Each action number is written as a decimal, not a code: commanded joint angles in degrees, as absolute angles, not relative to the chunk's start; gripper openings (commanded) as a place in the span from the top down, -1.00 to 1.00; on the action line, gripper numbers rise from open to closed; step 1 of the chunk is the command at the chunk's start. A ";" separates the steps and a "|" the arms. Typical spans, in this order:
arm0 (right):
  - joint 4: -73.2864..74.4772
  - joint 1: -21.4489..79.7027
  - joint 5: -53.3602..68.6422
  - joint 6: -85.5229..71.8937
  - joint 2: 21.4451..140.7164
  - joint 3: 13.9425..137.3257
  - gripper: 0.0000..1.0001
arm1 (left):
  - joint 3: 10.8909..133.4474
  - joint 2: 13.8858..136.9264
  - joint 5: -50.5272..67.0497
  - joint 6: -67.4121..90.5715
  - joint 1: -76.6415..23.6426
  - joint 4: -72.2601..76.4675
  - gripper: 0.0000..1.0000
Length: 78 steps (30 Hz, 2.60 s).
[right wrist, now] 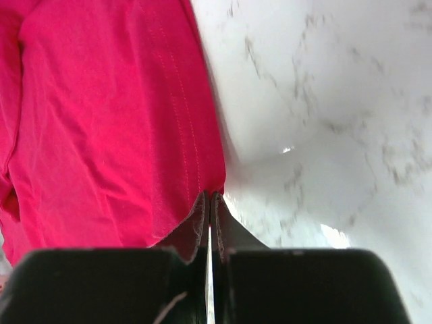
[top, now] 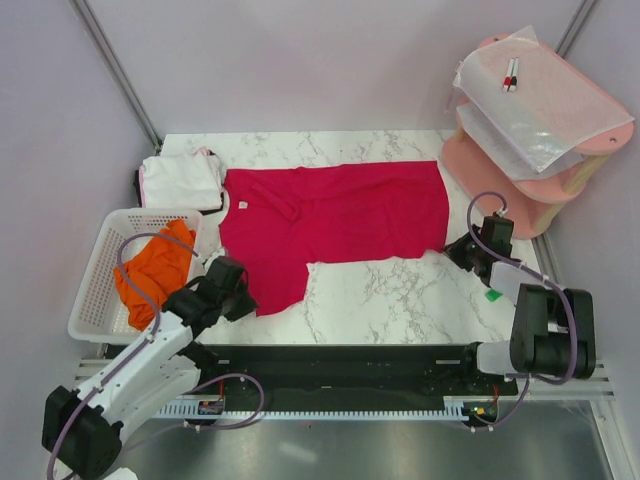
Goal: Fold and stack the t-shirts
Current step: Grap the side of the flattened tshirt closest away from the robot with both arms, then fold the other side of the tshirt into a rectangle
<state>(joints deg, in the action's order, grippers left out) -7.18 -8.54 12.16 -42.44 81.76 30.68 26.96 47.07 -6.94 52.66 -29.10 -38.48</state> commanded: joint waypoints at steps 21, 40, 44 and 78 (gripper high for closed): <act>0.01 -8.79 8.79 -37.70 78.73 42.70 1.00 | 58.60 60.36 -25.67 46.42 -28.66 -43.69 0.96; -9.14 -8.70 13.01 -43.24 101.59 60.64 1.00 | 74.70 79.63 -15.74 36.12 -15.30 -34.98 0.96; -9.31 -8.70 13.10 -43.94 104.23 64.06 1.00 | 77.95 82.26 -13.98 35.42 -13.19 -33.66 0.96; -10.99 -8.79 7.47 -47.46 114.87 69.87 0.98 | 107.04 113.01 -4.75 32.34 -6.07 -34.63 0.96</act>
